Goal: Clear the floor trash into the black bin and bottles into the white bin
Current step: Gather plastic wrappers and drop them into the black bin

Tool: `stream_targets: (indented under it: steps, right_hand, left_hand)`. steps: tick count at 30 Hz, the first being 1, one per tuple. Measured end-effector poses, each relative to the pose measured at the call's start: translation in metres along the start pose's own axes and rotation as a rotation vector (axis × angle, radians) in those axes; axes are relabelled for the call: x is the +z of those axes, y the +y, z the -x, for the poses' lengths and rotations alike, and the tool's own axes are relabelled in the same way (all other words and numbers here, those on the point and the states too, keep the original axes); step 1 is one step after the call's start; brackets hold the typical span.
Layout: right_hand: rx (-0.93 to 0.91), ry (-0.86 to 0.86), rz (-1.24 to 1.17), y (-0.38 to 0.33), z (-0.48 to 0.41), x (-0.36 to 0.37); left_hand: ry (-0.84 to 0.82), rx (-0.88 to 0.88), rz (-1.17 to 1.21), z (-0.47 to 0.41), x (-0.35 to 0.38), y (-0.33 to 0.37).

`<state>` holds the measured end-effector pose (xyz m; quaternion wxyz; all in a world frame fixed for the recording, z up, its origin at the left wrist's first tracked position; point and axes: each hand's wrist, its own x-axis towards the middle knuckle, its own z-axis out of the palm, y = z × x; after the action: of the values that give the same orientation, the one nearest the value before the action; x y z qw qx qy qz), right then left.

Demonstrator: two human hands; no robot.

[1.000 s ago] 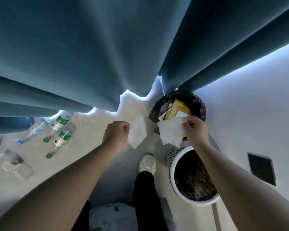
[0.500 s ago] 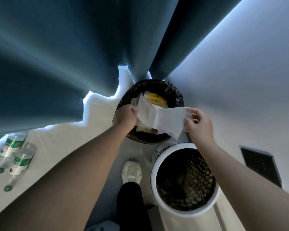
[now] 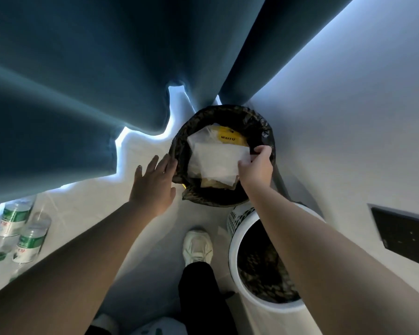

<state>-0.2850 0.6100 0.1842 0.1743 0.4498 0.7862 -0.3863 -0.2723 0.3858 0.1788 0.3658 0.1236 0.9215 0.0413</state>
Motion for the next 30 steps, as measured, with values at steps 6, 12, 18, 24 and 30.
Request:
stream_targets:
  steps: [6,12,18,24,30]
  right_hand:
    - [-0.567,-0.264,0.74,0.016,0.015,0.014]
    - [-0.516,-0.606,1.093,0.035,-0.014,0.059]
    - [-0.435,-0.626,1.101,0.032,-0.018,0.067]
    - [-0.545,-0.456,1.019,0.022,0.046,0.037]
    - [-0.691,-0.4,1.073,0.009,0.133,0.044]
  left_hand:
    - [0.01,0.036,0.025,0.002,0.009,-0.003]
    - [0.066,0.103,-0.01,-0.008,0.023,-0.003]
    - [0.042,0.117,0.024,-0.001,0.027,-0.009]
    - [-0.003,0.0,0.017,0.048,0.006,-0.025]
    - [0.046,-0.107,-0.017,0.12,-0.009,-0.067]
